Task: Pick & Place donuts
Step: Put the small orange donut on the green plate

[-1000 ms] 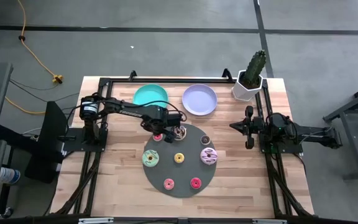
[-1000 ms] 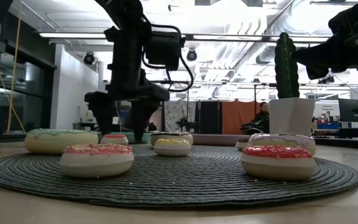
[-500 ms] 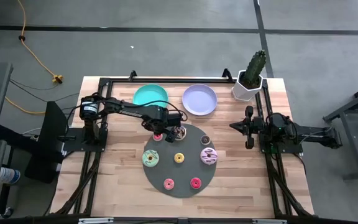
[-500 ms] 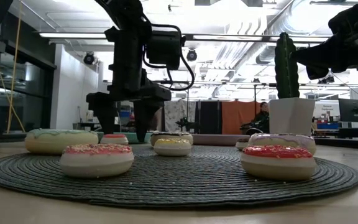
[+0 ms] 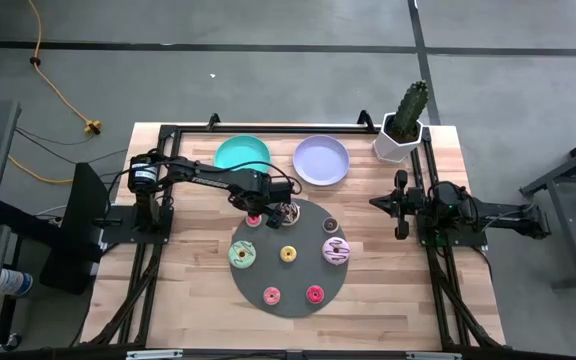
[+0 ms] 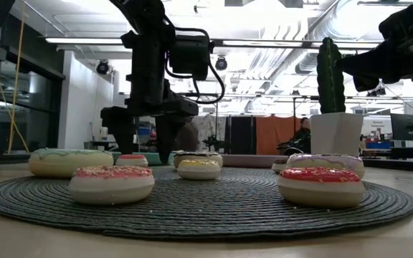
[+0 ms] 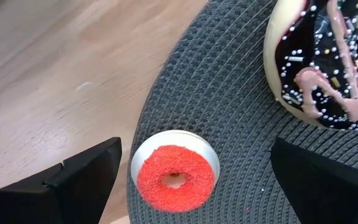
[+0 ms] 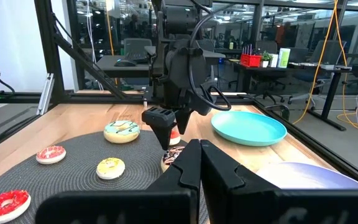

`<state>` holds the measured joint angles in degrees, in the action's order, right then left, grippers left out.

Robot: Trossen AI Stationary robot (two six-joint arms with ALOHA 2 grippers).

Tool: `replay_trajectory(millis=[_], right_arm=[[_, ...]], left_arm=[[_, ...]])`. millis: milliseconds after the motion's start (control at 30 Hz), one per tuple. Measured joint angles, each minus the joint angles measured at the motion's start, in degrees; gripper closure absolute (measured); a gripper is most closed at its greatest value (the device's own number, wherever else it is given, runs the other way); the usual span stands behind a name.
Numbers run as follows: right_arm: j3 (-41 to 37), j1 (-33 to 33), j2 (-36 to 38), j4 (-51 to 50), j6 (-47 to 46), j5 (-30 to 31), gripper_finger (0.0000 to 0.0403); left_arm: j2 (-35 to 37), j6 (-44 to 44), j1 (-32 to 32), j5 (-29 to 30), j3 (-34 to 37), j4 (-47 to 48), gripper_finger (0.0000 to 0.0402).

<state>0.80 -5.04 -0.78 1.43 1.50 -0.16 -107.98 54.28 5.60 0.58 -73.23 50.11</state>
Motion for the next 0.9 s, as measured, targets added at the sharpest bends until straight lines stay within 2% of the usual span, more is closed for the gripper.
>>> replay_trajectory(millis=[567, 900], right_arm=[[0.0, 0.0, 0.0, 0.0, 0.0, 0.0, 0.0402], [0.0, 0.0, 0.0, 0.0, 0.0, 0.0, 0.0402]], left_arm=[[0.1, -1.5, -0.4, -2.1, 3.5, 0.4, 0.0006], [0.1, -1.5, -0.4, -2.0, 3.5, -0.1, 0.0087]])
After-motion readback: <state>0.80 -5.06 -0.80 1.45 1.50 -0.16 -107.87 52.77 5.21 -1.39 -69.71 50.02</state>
